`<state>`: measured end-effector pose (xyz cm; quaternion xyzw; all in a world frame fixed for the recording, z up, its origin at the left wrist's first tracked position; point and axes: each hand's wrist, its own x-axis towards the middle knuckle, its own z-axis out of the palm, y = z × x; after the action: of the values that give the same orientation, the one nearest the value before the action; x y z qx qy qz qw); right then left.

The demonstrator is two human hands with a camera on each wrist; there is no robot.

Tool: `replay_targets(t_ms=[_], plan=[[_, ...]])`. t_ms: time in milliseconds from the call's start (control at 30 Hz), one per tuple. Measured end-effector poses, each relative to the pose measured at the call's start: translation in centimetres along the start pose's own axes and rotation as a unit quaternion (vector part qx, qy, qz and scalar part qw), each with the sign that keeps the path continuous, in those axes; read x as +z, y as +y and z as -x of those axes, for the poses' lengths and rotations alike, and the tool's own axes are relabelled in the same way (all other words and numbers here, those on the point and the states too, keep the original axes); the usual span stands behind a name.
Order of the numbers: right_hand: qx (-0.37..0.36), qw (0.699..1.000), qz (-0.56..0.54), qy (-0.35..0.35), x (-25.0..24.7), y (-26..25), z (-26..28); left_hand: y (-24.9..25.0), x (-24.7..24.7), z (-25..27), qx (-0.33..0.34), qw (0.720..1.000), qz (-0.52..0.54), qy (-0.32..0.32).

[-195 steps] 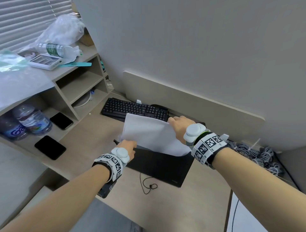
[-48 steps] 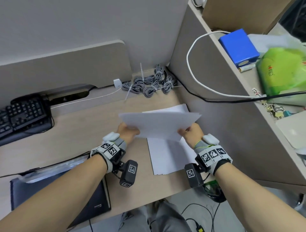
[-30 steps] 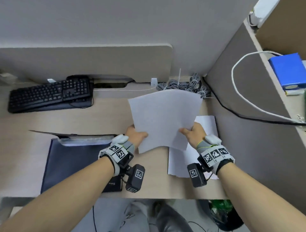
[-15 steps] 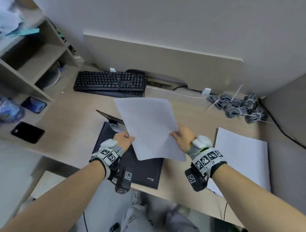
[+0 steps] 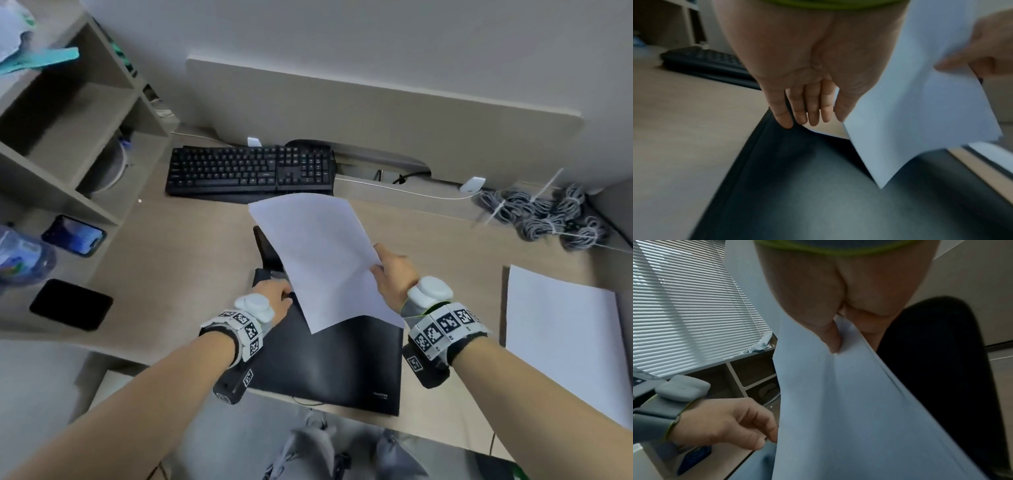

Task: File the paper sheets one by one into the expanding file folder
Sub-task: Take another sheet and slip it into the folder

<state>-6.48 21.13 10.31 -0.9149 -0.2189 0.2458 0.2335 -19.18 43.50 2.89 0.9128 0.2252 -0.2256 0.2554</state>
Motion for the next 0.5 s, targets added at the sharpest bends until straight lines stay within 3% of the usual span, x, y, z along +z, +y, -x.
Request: replay_targets(t_ms=[100,200,500], plan=[[0.024,0.999,0.023,-0.001,0.3,-0.9,-1.1,-1.0,0.2,-1.2,0.046,0.990,-0.119,-0.058],[0.045,0.998,0.033,0.002,-0.3,-1.4,-1.9,-1.5,0.5,-2.1,0.081,0.974,-0.198,-0.071],[0.015,0.998,0.017,0.063,-5.8,-1.4,-2.0,0.7,-1.2,-2.2,0.151,0.957,-0.249,0.006]])
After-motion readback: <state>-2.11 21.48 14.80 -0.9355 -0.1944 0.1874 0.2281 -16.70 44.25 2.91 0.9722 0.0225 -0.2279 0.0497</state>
